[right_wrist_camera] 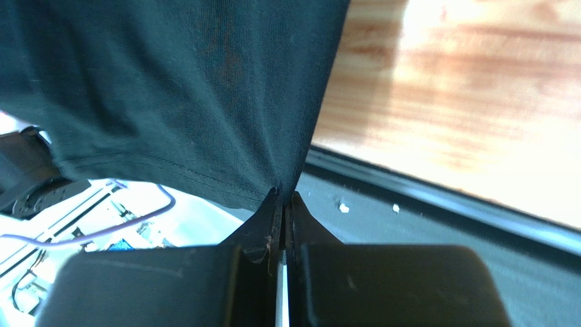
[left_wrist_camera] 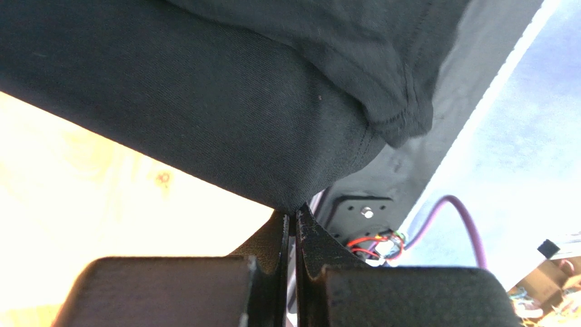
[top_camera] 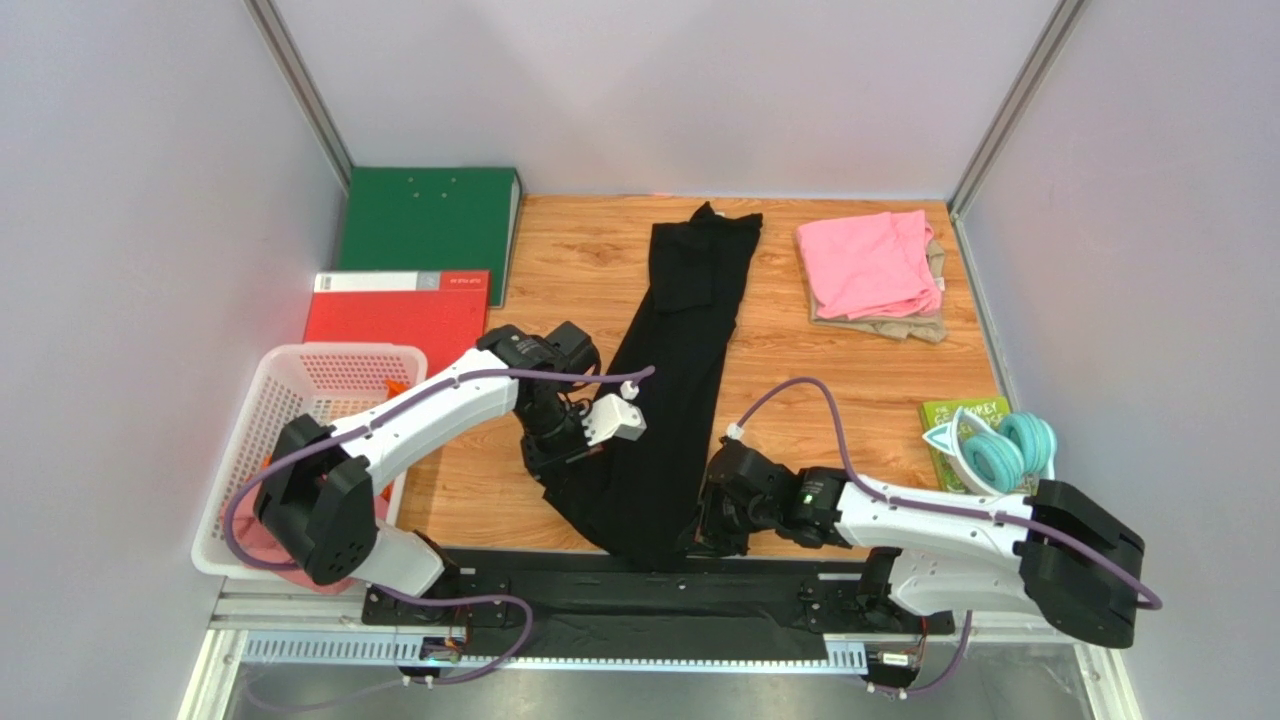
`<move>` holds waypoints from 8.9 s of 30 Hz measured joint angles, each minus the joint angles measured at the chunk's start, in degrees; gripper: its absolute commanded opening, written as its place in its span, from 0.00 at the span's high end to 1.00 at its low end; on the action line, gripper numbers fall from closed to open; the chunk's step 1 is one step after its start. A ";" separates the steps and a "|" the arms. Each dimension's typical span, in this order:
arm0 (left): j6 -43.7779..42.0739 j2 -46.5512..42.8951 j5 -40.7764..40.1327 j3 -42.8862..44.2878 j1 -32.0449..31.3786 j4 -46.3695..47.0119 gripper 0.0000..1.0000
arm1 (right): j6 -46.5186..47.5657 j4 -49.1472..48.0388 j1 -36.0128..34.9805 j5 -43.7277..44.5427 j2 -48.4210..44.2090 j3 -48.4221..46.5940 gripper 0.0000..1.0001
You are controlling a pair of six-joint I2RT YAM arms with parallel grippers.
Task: Fold and stack the t-shirts
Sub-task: Grab the bottom of the folded rectangular tshirt with both arms, then fold the folded rectangular tshirt in 1/3 of the way, then grab one side of the 2/3 rectangular tshirt with both arms
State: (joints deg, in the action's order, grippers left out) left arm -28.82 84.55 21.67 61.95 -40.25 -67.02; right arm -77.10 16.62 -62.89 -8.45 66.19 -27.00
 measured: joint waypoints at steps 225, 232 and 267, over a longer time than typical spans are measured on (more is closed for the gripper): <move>12.76 33.00 5.84 23.85 20.35 13.73 0.33 | 12.96 -21.90 30.01 -22.80 32.87 -15.13 0.36; 13.07 33.00 5.86 24.04 20.35 13.75 0.33 | 11.32 -20.65 28.57 -19.76 27.76 -10.56 0.37; 13.16 31.26 1.99 20.96 16.39 13.94 0.37 | 14.19 -18.97 31.93 -16.70 30.03 -13.14 0.66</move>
State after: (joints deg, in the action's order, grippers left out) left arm -15.66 115.81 23.66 82.91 -23.86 -53.08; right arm -62.92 -2.35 -30.96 -25.15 96.23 -40.14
